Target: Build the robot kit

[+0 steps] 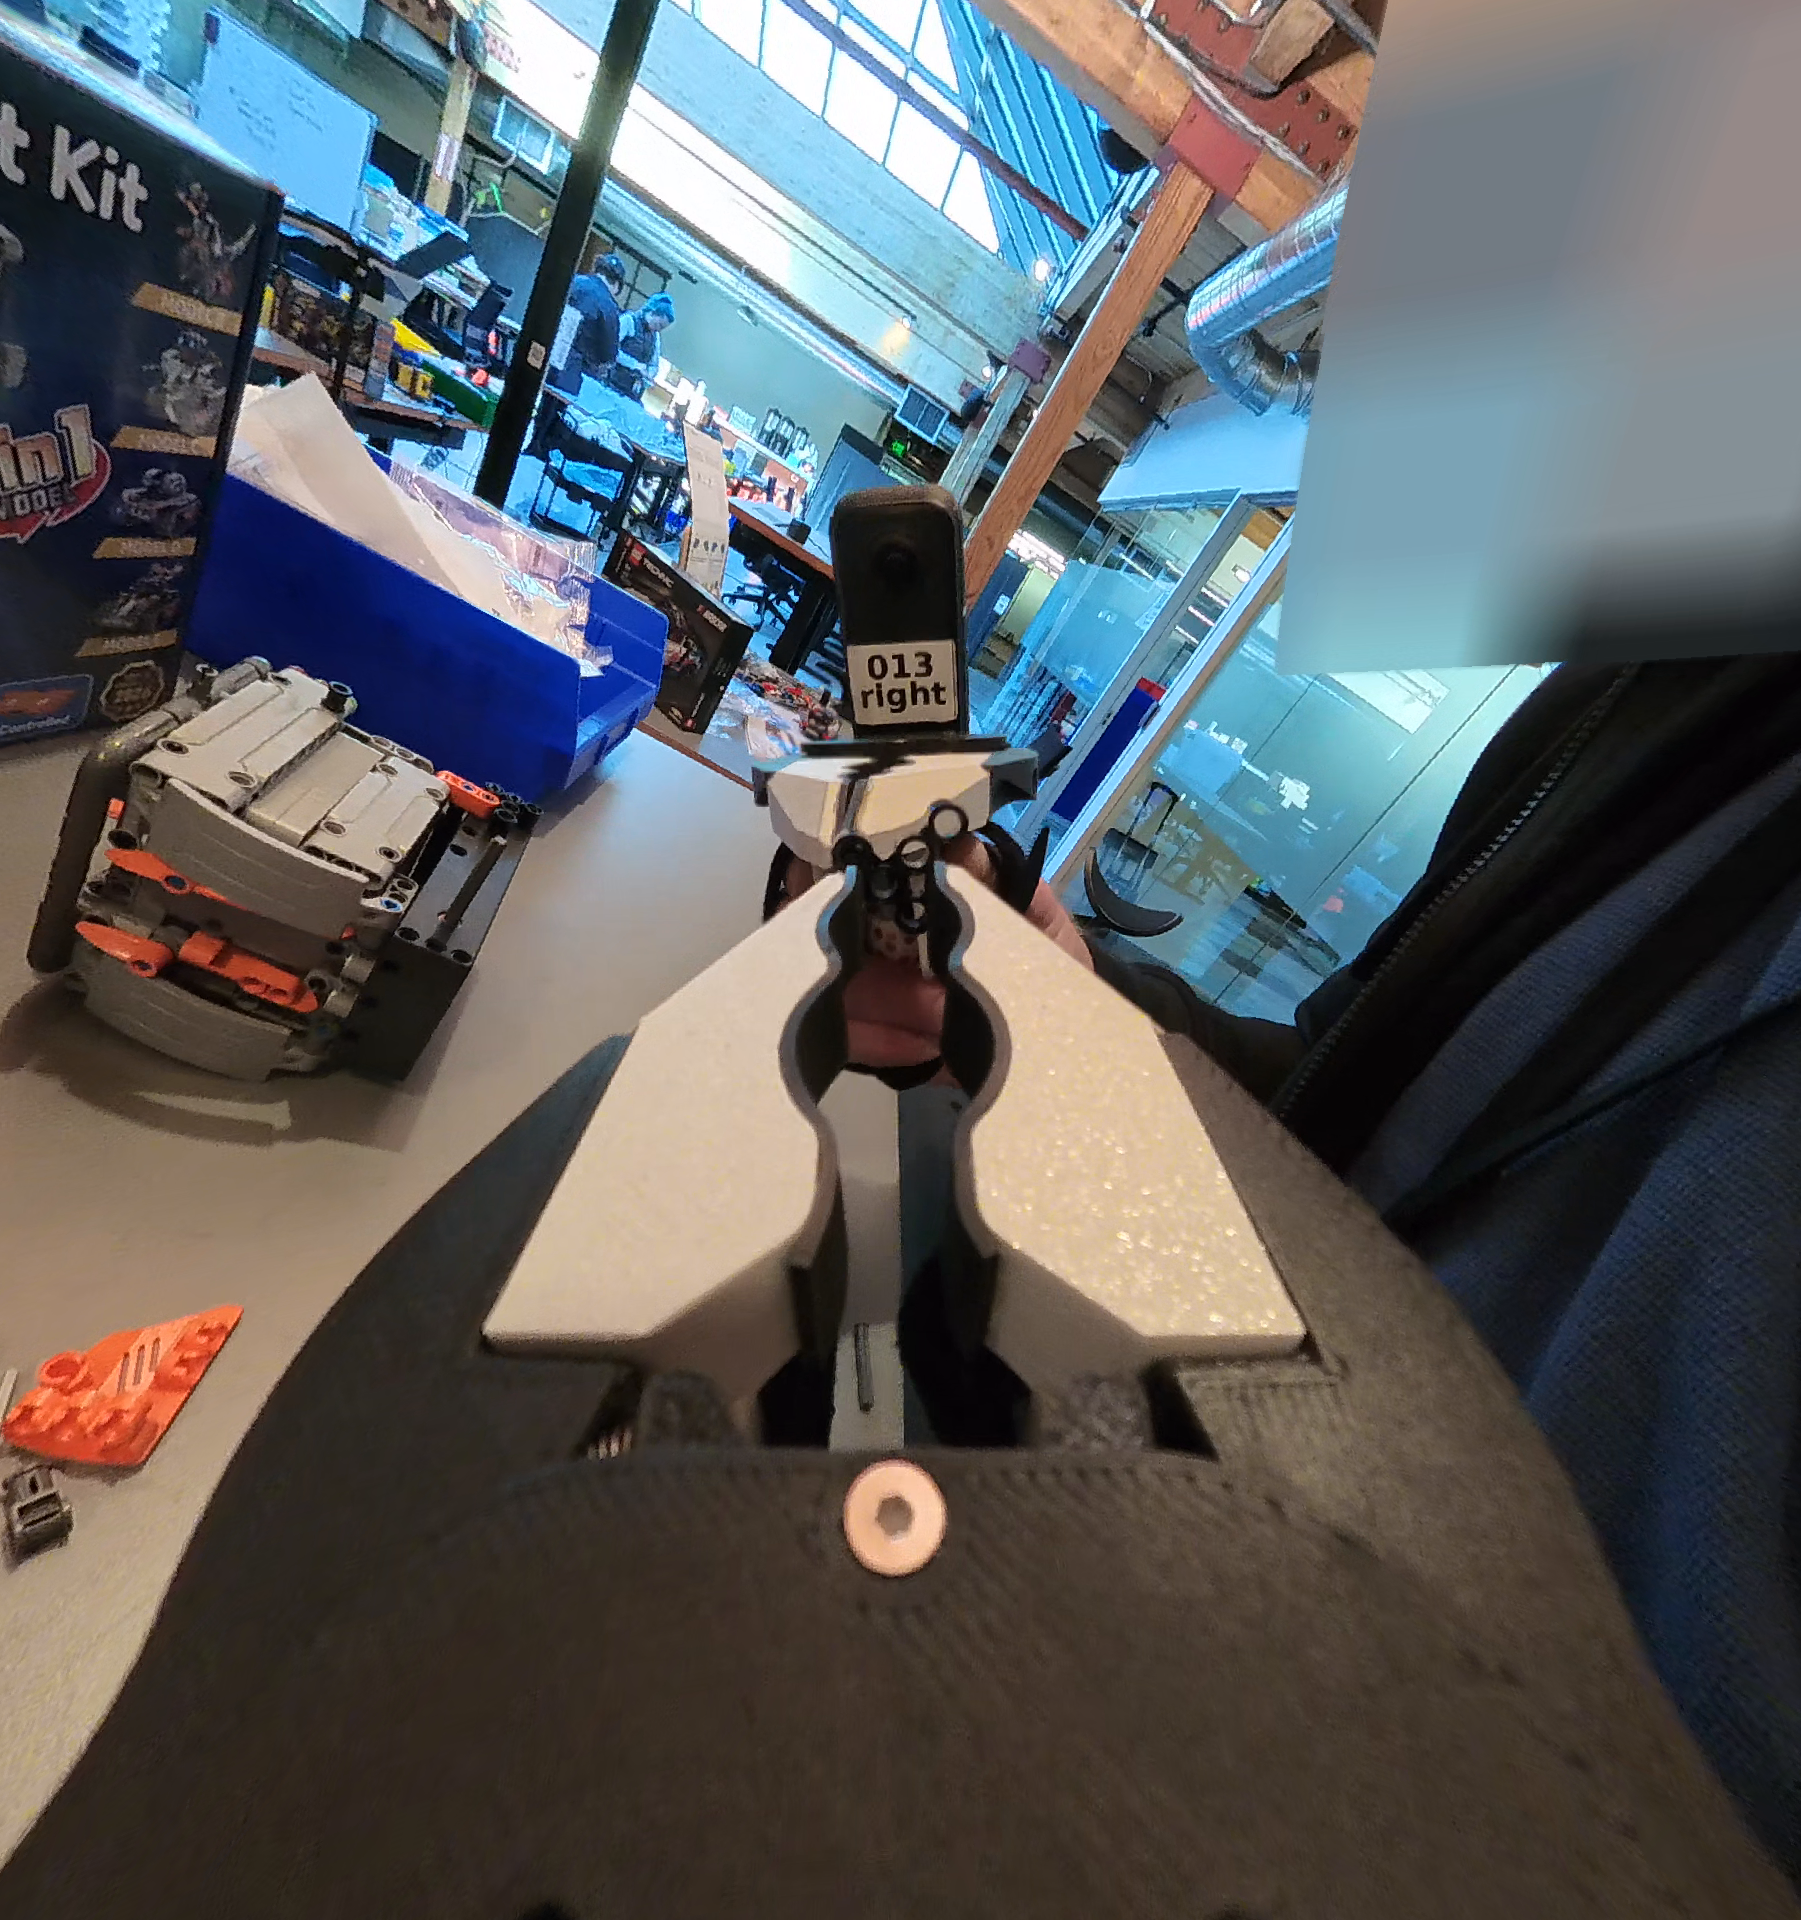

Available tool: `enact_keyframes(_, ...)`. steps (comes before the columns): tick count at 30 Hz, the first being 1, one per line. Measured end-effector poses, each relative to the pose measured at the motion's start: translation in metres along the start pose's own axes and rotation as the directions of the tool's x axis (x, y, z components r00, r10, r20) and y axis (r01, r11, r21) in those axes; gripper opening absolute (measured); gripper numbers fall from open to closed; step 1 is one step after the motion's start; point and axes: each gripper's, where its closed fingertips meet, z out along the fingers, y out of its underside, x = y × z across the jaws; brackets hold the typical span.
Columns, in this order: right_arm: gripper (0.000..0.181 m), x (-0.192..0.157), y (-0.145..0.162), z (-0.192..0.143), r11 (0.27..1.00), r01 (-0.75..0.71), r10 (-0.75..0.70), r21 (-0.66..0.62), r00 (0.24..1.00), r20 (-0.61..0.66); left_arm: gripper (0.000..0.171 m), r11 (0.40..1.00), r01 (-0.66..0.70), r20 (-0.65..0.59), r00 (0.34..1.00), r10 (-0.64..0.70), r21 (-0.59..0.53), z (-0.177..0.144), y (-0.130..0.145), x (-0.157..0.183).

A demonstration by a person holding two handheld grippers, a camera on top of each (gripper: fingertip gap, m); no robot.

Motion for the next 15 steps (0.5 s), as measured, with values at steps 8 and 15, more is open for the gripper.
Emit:
enact_keyframes(8,0.000,-0.001,0.007,0.004,0.994,0.056,-0.060,-0.096,0.997,-0.041,0.009,0.995,-0.047,0.023,0.999,0.049,-0.083,-0.004,0.006,0.002)
enact_keyframes(15,0.000,0.000,0.013,0.010,0.981,0.099,-0.110,-0.169,0.993,-0.054,0.009,0.986,-0.062,0.034,0.997,0.068,-0.156,-0.009,0.012,0.002)
